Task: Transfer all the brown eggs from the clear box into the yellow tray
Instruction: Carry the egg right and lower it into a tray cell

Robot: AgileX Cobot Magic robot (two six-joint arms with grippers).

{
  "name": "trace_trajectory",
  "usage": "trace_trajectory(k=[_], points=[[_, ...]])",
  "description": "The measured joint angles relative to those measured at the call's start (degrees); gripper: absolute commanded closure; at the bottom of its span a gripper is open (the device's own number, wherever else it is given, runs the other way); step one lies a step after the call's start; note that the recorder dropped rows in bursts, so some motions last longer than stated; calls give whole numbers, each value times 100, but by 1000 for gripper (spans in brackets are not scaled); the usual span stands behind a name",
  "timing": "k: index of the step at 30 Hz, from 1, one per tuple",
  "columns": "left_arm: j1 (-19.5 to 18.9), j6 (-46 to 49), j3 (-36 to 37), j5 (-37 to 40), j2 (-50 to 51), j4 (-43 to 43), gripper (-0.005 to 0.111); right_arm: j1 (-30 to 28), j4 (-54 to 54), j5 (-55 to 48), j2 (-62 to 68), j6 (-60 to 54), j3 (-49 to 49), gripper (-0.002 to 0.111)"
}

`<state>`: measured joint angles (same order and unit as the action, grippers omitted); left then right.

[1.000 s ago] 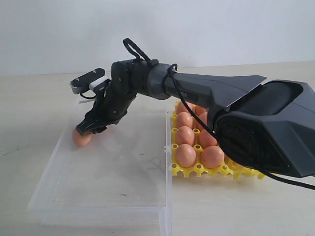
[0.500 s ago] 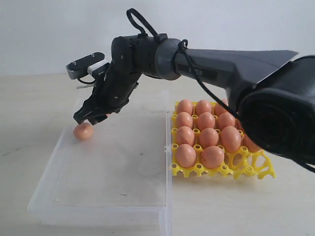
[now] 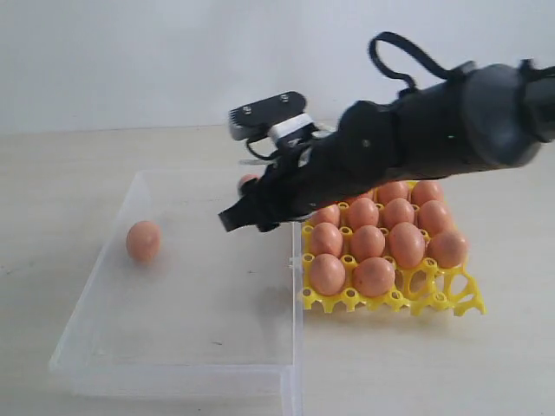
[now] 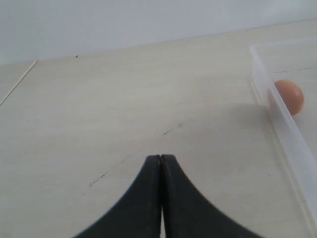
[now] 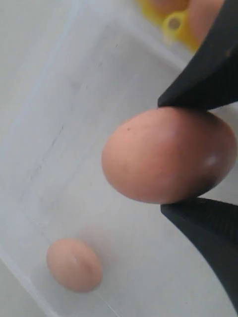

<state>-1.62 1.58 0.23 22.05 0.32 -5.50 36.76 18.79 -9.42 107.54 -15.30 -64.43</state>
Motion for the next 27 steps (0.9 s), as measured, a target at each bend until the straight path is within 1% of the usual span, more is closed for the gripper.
trace_trajectory(k=[1,2,3,5,9,11,16,21,27], points=[[0,0,0,0,0,0,107,-101,44,142,-188,0,276,108],[0,0,0,0,0,0,107,-302,108,446,-535,0,789,108],[0,0,0,0,0,0,107,-382,124,551,-658,0,978,108],[0,0,0,0,0,0,107,-752,147,817,-1082,0,1753,108],[0,0,0,0,0,0,107,-1283,285,1238,-1390,159,2686,108],[0,0,0,0,0,0,107,-1382,342,1339,-1460,281,2869,108],[0,0,0,0,0,0,107,-1382,357,1306,-1468,319,2881,108],[0,0,0,0,0,0,107,-1382,367,1072,-1495,341,2891,108],[0,0,0,0,0,0,107,-1392,378,942,-1540,438,3251,108]])
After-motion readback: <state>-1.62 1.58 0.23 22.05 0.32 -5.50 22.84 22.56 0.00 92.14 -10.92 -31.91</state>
